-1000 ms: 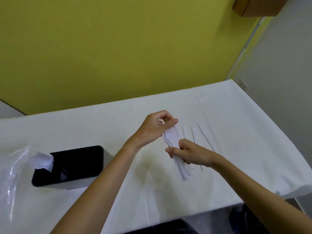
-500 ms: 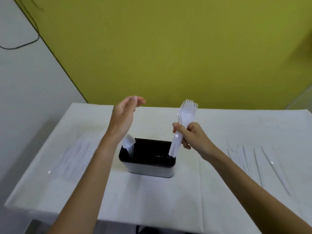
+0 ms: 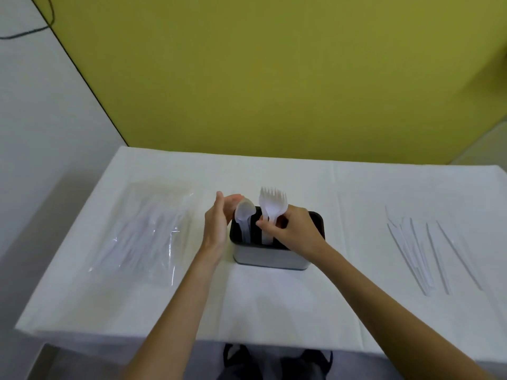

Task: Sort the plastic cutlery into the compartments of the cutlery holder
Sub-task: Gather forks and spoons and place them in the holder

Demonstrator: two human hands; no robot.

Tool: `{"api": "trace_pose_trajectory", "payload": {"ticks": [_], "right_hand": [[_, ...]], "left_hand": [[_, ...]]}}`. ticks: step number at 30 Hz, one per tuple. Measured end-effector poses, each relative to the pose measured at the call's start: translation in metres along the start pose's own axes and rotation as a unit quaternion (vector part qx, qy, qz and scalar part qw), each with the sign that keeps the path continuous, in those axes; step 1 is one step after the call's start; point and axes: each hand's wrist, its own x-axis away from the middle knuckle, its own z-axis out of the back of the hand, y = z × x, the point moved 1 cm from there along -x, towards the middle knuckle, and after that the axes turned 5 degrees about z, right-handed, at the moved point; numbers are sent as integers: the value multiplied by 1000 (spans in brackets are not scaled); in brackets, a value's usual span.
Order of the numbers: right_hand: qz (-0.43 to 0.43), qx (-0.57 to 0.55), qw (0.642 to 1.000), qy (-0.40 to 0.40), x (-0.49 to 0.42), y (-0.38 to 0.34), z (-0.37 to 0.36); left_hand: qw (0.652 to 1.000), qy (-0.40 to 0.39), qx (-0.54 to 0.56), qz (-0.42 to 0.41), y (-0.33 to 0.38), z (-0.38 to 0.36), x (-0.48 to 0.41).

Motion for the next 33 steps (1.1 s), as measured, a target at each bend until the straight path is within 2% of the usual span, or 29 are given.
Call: {"api": "trace_pose_trajectory", "payload": {"ticks": [5, 18, 24, 33], "right_hand": [[23, 58, 998, -21, 6, -1, -6], [-4, 82, 996, 24, 1, -6, 0], [48, 104, 991, 63, 1, 4, -1], [86, 213, 973, -9, -6, 7, -11]], "left_hand": [[1000, -13, 7, 9, -14, -5, 4], [999, 0, 54, 6, -24, -9, 4], [998, 15, 64, 0, -23, -13, 8], [998, 21, 53, 1, -23, -13, 7]]}}
